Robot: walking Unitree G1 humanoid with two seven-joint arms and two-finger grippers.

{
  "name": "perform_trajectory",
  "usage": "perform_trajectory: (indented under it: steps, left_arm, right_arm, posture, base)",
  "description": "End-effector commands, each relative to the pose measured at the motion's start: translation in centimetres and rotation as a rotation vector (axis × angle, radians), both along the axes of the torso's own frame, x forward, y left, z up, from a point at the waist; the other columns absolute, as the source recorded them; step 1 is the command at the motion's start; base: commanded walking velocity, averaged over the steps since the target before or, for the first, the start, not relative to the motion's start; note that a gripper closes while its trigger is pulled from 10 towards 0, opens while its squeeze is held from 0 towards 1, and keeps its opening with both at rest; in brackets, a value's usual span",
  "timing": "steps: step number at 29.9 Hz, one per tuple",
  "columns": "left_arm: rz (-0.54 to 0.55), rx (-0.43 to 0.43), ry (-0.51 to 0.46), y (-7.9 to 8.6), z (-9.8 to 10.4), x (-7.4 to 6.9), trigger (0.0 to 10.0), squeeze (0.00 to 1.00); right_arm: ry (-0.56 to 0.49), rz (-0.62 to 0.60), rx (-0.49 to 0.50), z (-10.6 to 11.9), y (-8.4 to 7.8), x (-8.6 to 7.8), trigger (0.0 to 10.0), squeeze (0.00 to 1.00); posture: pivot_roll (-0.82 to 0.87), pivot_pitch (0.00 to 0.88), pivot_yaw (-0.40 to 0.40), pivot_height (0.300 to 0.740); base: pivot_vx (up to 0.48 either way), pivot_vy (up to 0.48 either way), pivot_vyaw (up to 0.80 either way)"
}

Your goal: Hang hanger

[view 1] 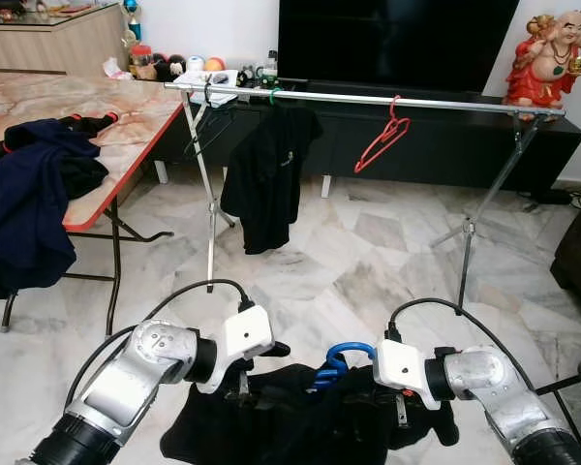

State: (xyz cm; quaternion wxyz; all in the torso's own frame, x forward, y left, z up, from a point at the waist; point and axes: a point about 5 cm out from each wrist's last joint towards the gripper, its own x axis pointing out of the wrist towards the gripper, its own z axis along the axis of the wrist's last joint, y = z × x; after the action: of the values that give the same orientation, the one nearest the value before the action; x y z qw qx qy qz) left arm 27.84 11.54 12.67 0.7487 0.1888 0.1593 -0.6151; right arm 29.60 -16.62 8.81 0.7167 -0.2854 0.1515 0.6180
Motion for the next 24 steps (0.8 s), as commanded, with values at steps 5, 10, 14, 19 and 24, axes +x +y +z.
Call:
perform_trajectory:
  steps: [5,10,14,19,24]
  left_arm:
    - [-0.001,0.019,-0.014,-0.2,0.2,0.3,10.0,0.0]
    - [0.002,0.018,-0.014,-0.3,0.2,0.3,10.0,0.0]
    - [0.005,0.015,-0.015,-0.4,0.2,0.3,10.0,0.0]
    - [0.007,0.016,-0.017,-0.4,0.2,0.4,10.0,0.0]
    - [0.005,0.015,-0.012,-0.5,0.2,0.3,4.7,0.0]
  right_arm:
    - [-0.046,0.045,0.051,1.9,0.9,0.3,0.0,0.0]
    - [-0.05,0.052,0.061,2.3,1.3,0.4,0.0,0.0]
    - [-0.053,0.066,0.072,2.5,2.0,0.5,0.0,0.0]
    - [-0.053,0.079,0.084,2.8,2.4,0.5,0.0,0.0]
    - [-0.058,0.079,0.086,3.0,2.6,0.6,0.0,0.0]
  posture:
    - [0.05,0.011,-0.054,0.74]
    - [0.06,0.016,-0.056,0.74]
    - [0.06,0.018,-0.057,0.74]
    - [0.06,0.019,-0.058,0.74]
    - [0.06,0.02,-0.059,0.74]
  base:
    - [0.0,0.0,0.0]
    - [0.0,0.0,0.0]
    - [0.0,0.0,0.0]
    - [0.0,0.0,0.0]
    - [0.0,0.0,0.0]
